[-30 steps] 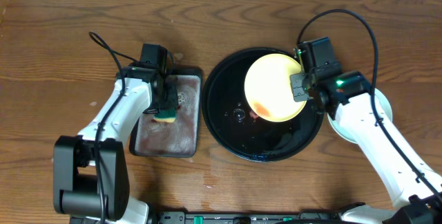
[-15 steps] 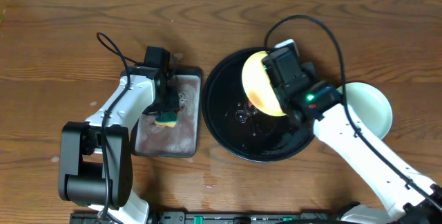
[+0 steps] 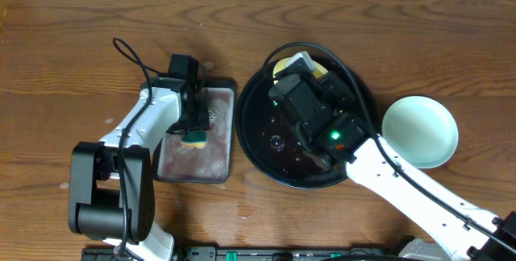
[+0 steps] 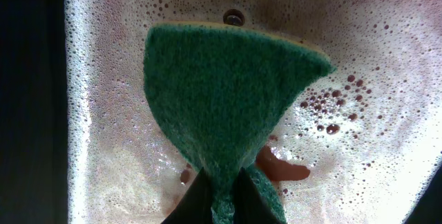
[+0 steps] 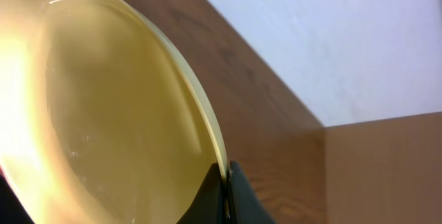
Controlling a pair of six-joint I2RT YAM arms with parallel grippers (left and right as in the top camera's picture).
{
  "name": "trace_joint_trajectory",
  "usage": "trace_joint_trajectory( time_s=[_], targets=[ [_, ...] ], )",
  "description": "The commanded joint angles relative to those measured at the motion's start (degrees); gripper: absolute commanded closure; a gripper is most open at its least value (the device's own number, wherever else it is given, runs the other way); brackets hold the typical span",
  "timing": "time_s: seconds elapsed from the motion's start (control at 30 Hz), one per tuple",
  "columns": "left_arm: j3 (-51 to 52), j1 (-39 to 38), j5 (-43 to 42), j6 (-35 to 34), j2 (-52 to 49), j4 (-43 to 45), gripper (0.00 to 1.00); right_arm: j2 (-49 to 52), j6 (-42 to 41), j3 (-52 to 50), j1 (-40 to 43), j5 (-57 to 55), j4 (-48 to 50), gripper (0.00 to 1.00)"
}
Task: Clean dirty plates on tray and stack at the side
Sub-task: 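Lift the yellow plate with the right gripper and tilt it rightward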
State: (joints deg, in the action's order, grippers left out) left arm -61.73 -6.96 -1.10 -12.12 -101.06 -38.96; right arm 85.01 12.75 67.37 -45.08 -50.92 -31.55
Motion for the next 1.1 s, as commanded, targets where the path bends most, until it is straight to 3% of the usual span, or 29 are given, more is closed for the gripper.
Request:
trace_joint_trajectory(
  time_s=[0.0,1.07],
  targets=[
    [-0.28,0.15,0.46,0.5,-1.18,-0.2,0.93,-1.11,4.13,0.26,-1.55,-6.29,1.33,0.99],
    [-0.28,0.15,0.46,0.5,-1.18,-0.2,0.92,-1.11,4.26,0.26,-1.64,-6.29,2.01,0.99]
  ],
)
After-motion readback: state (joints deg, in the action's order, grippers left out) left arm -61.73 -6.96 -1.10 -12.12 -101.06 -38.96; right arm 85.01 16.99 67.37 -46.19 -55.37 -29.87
